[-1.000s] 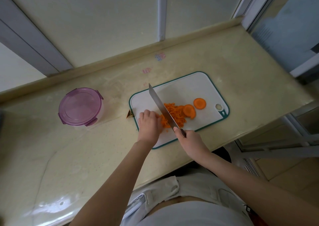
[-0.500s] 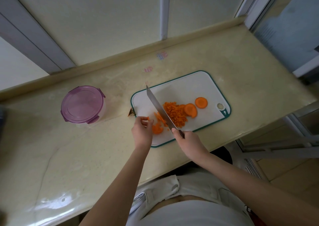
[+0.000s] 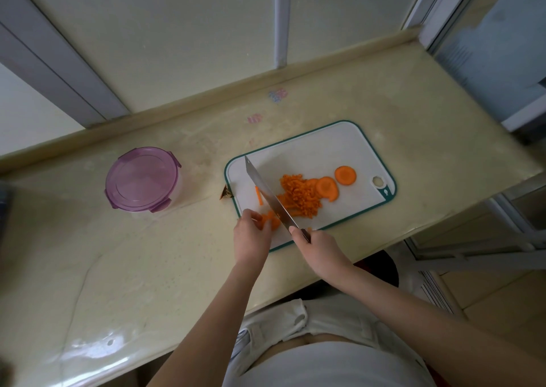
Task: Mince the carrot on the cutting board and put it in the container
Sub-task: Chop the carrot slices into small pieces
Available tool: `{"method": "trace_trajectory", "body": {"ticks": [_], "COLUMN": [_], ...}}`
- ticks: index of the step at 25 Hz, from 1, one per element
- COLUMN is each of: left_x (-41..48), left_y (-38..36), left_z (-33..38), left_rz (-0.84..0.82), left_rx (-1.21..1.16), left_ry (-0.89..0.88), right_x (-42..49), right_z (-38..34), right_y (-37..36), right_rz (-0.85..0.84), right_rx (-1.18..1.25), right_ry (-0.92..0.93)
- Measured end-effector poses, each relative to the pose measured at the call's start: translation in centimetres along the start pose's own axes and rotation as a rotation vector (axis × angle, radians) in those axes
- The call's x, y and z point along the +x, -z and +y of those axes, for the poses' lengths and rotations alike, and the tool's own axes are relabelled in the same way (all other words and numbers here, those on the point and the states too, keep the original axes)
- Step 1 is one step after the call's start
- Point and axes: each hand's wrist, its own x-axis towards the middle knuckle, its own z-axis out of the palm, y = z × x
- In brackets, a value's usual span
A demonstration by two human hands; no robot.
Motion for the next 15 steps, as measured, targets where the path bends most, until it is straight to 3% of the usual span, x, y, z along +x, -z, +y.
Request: {"method": "trace_trajectory", "body": {"ticks": [15], "left_x": [0.3], "left_y": [-0.5], "left_z": [0.0], "left_rz": [0.057], "left_rx": [-0.024], "left_ry": [0.001], "right_x": [-0.3], "right_z": [-0.5], "right_y": [-0.9], "right_rz": [-0.042], "right_rx": [0.034], "right_ry": [0.011]}}
